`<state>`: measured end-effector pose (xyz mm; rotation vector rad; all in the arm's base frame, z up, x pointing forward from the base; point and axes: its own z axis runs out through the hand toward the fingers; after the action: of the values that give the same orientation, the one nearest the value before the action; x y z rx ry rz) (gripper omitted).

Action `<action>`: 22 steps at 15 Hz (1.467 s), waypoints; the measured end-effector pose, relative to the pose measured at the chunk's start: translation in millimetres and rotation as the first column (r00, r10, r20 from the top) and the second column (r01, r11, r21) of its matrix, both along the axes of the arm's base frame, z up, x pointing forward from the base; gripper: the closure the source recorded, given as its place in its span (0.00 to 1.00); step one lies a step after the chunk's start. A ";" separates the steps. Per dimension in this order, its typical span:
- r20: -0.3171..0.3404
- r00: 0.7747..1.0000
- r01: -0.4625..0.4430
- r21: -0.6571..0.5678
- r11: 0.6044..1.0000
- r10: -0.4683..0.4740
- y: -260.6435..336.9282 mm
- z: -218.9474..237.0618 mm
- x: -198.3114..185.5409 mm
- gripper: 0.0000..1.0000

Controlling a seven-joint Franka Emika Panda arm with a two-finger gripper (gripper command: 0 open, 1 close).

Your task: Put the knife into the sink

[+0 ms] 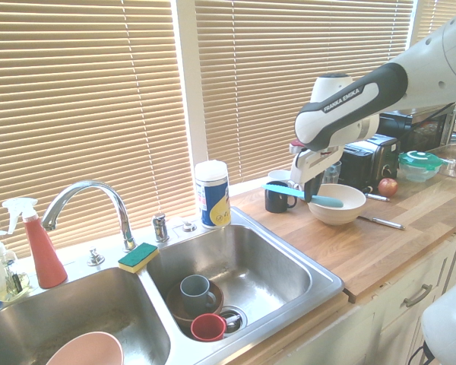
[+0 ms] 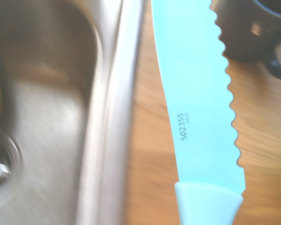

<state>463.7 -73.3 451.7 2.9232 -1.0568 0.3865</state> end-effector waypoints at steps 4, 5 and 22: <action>0.053 0.991 0.122 0.042 0.992 -0.124 86.4 -17.6 10.8 1.00; 0.060 0.987 0.143 0.055 0.988 -0.146 108.0 -26.4 11.5 1.00; 0.001 0.979 0.204 0.073 0.976 -0.205 206.9 -247.9 -6.3 1.00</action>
<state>457.3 133.6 203.7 2.8369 -1.3847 0.3627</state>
